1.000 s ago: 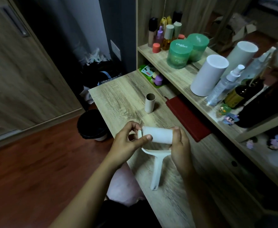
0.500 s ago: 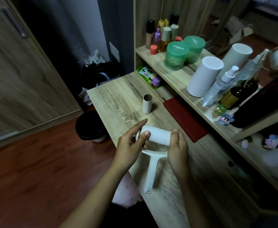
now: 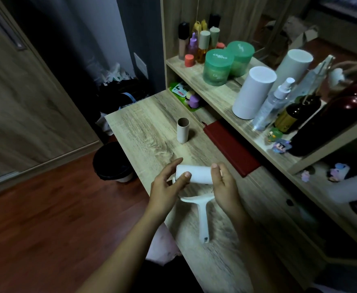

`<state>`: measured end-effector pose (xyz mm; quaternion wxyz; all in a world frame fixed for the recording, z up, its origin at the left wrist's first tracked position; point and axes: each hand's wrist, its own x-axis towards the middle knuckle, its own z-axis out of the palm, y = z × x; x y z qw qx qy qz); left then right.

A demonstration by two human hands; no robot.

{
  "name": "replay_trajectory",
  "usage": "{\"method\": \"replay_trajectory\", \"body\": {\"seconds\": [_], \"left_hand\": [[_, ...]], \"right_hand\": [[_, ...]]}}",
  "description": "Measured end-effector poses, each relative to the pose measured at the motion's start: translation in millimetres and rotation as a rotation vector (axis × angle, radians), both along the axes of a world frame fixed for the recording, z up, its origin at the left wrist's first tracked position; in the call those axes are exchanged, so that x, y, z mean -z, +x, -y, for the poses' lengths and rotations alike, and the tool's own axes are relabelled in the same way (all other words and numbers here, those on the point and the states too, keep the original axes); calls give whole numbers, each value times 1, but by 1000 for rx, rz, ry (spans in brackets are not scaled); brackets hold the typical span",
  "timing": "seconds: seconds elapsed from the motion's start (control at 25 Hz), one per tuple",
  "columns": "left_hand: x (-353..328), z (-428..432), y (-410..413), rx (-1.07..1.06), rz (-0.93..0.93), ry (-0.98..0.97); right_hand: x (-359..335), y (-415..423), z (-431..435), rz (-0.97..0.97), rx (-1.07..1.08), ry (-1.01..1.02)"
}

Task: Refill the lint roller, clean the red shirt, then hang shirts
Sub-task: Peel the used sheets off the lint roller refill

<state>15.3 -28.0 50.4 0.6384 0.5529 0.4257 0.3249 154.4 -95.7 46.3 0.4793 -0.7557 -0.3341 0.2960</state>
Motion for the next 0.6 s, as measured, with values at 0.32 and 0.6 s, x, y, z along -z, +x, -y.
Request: {"method": "replay_trajectory", "body": {"seconds": [0.32, 0.6], "left_hand": [[42, 13, 19, -232, 18, -251], [56, 13, 24, -204, -59, -299]], "right_hand": [[32, 11, 0, -206, -12, -145], [63, 17, -3, -175, 13, -220]]}}
